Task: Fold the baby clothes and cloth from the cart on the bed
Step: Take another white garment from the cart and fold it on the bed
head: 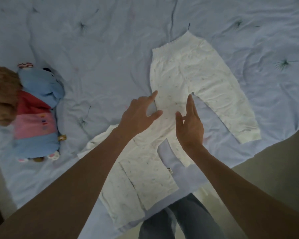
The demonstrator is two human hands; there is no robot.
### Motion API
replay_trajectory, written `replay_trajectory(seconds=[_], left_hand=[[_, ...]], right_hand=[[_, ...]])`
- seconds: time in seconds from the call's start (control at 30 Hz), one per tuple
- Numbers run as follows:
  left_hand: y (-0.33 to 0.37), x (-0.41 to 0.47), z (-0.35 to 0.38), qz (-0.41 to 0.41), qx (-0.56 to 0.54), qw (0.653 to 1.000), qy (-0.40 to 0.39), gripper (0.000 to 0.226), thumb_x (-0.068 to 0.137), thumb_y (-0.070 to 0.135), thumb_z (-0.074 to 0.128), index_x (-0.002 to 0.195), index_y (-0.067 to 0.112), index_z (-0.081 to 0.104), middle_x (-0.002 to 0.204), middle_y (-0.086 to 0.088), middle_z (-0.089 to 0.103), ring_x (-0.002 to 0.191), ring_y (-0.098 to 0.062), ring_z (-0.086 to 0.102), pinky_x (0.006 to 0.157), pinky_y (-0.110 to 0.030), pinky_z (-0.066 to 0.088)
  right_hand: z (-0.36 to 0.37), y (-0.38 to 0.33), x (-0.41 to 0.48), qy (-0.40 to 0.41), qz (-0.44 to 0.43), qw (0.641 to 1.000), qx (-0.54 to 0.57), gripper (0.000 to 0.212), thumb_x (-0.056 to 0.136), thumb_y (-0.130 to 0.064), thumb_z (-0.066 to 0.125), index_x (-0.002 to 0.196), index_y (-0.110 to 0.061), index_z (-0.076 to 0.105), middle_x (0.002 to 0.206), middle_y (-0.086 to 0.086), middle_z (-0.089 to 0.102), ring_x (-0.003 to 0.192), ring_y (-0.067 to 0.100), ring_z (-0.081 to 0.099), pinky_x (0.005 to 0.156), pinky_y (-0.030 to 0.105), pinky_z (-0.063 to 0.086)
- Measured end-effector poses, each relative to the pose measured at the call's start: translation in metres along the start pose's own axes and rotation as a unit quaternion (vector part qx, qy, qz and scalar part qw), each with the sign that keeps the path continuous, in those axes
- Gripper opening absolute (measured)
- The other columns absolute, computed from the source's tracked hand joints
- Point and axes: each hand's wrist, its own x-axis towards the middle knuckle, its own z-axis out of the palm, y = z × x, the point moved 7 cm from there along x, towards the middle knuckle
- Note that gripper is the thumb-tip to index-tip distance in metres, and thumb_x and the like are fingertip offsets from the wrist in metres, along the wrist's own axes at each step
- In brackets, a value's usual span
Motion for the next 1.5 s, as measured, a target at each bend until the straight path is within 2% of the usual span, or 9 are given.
replay_trajectory(seconds=[0.1, 0.2, 0.23, 0.33, 0.43, 0.73, 0.9, 1.13, 1.5], left_hand=[[-0.012, -0.023, -0.022, -0.018, 0.113, 0.991, 0.066, 0.076, 0.098, 0.081, 0.034, 0.164, 0.043, 0.036, 0.161, -0.004, 0.05, 0.148, -0.029, 0.045, 0.128, -0.057, 0.023], [-0.022, -0.059, -0.039, -0.032, 0.174, 0.974, 0.145, 0.071, 0.101, 0.08, 0.032, 0.156, 0.04, 0.051, 0.162, -0.009, 0.049, 0.152, -0.032, 0.041, 0.128, -0.068, 0.013], [-0.024, -0.072, -0.043, -0.037, 0.19, 0.968, 0.162, 0.071, 0.102, 0.079, 0.031, 0.155, 0.037, 0.053, 0.164, -0.011, 0.047, 0.154, -0.034, 0.04, 0.127, -0.07, 0.012], [-0.029, -0.11, -0.055, -0.071, 0.222, 0.956, 0.181, 0.077, 0.103, 0.08, 0.025, 0.158, 0.033, 0.05, 0.171, -0.013, 0.036, 0.159, -0.038, 0.03, 0.127, -0.071, 0.007], [-0.034, -0.153, -0.064, -0.125, 0.23, 0.946, 0.192, 0.082, 0.102, 0.081, 0.018, 0.162, 0.032, 0.043, 0.175, -0.012, 0.026, 0.162, -0.039, 0.021, 0.126, -0.072, 0.004], [-0.042, -0.266, -0.064, -0.253, 0.166, 0.922, 0.242, 0.083, 0.102, 0.08, 0.016, 0.171, 0.034, 0.015, 0.177, -0.01, 0.021, 0.164, -0.039, 0.016, 0.128, -0.07, -0.003], [-0.044, -0.304, -0.042, -0.312, 0.122, 0.911, 0.239, 0.086, 0.101, 0.081, 0.014, 0.171, 0.031, 0.013, 0.176, -0.014, 0.021, 0.163, -0.042, 0.017, 0.128, -0.07, 0.001], [-0.045, -0.328, -0.017, -0.382, 0.082, 0.892, 0.228, 0.09, 0.099, 0.082, 0.014, 0.171, 0.028, 0.014, 0.175, -0.017, 0.024, 0.162, -0.045, 0.018, 0.127, -0.072, 0.004], [-0.017, -0.298, 0.029, -0.465, -0.014, 0.858, 0.218, 0.089, 0.102, 0.079, 0.025, 0.172, 0.028, 0.006, 0.177, -0.017, 0.017, 0.162, -0.044, 0.019, 0.128, -0.07, 0.006]], right_hand=[[-0.002, -0.026, -0.003, -0.011, -0.022, 0.999, -0.042, 0.069, 0.112, -0.044, 0.043, 0.17, -0.023, 0.011, 0.168, 0.003, 0.04, 0.138, 0.033, 0.056, 0.1, 0.051, 0.056], [0.0, -0.051, -0.01, -0.014, -0.075, 0.995, -0.059, 0.071, 0.112, -0.043, 0.044, 0.17, -0.017, 0.012, 0.143, 0.011, 0.063, 0.131, 0.034, 0.056, 0.099, 0.049, 0.054], [0.003, -0.058, -0.014, -0.019, -0.097, 0.993, -0.062, 0.071, 0.112, -0.045, 0.043, 0.17, -0.016, 0.013, 0.141, 0.012, 0.063, 0.133, 0.035, 0.054, 0.103, 0.05, 0.052], [0.011, -0.074, -0.028, -0.038, -0.159, 0.978, -0.126, 0.069, 0.112, -0.055, 0.035, 0.168, -0.017, 0.019, 0.162, 0.018, 0.046, 0.152, 0.04, 0.037, 0.123, 0.053, 0.036], [0.016, -0.094, -0.048, -0.041, -0.24, 0.948, -0.204, 0.064, 0.113, -0.053, 0.035, 0.167, -0.018, 0.027, 0.167, 0.023, 0.034, 0.156, 0.042, 0.03, 0.127, 0.055, 0.03], [-0.003, -0.153, -0.098, -0.041, -0.382, 0.878, -0.286, 0.06, 0.113, -0.046, 0.039, 0.167, -0.022, 0.028, 0.172, 0.022, 0.022, 0.16, 0.042, 0.021, 0.126, 0.056, 0.031], [-0.002, -0.17, -0.104, -0.045, -0.417, 0.845, -0.332, 0.064, 0.111, -0.049, 0.041, 0.168, -0.024, 0.024, 0.174, 0.019, 0.018, 0.162, 0.04, 0.017, 0.127, 0.055, 0.031], [0.025, -0.176, -0.116, -0.105, -0.525, 0.749, -0.391, 0.073, 0.11, -0.05, 0.043, 0.17, -0.025, 0.011, 0.176, 0.018, 0.014, 0.163, 0.037, 0.014, 0.129, 0.054, 0.023], [0.05, -0.186, -0.096, -0.158, -0.647, 0.64, -0.384, 0.075, 0.106, -0.046, 0.055, 0.169, -0.03, 0.018, 0.173, 0.017, 0.024, 0.158, 0.039, 0.028, 0.125, 0.052, 0.032]])
